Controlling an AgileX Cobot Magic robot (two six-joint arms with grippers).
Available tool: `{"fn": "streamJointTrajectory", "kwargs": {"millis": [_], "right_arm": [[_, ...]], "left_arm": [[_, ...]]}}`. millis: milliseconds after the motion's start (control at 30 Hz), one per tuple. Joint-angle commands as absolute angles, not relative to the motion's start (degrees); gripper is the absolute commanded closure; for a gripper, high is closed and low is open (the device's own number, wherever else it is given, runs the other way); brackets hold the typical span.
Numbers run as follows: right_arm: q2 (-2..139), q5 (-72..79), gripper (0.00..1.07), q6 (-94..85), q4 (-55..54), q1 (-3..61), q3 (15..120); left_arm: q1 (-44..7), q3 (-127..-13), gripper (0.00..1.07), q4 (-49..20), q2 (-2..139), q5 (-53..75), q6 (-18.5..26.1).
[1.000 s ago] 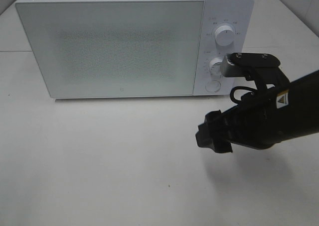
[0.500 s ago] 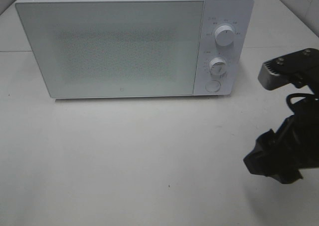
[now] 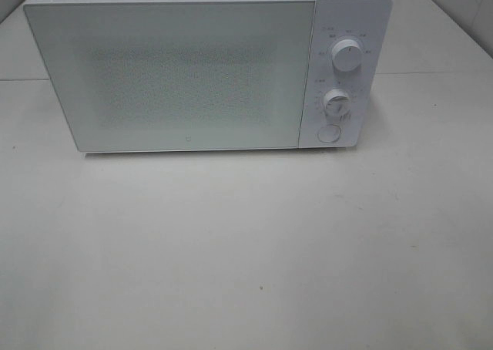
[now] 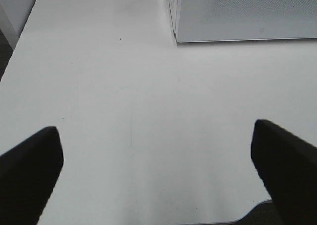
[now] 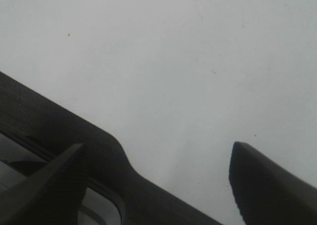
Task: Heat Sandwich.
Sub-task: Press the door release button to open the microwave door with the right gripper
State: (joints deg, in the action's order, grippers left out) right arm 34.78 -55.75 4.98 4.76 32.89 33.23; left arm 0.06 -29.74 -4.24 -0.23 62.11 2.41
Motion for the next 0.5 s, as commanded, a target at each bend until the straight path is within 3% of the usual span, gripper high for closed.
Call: {"fn": "streamJointTrajectory", "kwargs": {"millis": [33,500], "right_arm": [[28.13,-58.9,0.31,4.35,5.44,32.6,33.58],[9.51,-59.7,0.31,3.27,5.44,16.9,31.46]], "left_arm": [[0.0,-29.62,0.09,-4.53,-1.2,61.36,2.12],[0.0,-29.62,0.09,-4.53,-1.2,61.36,2.12]]}}
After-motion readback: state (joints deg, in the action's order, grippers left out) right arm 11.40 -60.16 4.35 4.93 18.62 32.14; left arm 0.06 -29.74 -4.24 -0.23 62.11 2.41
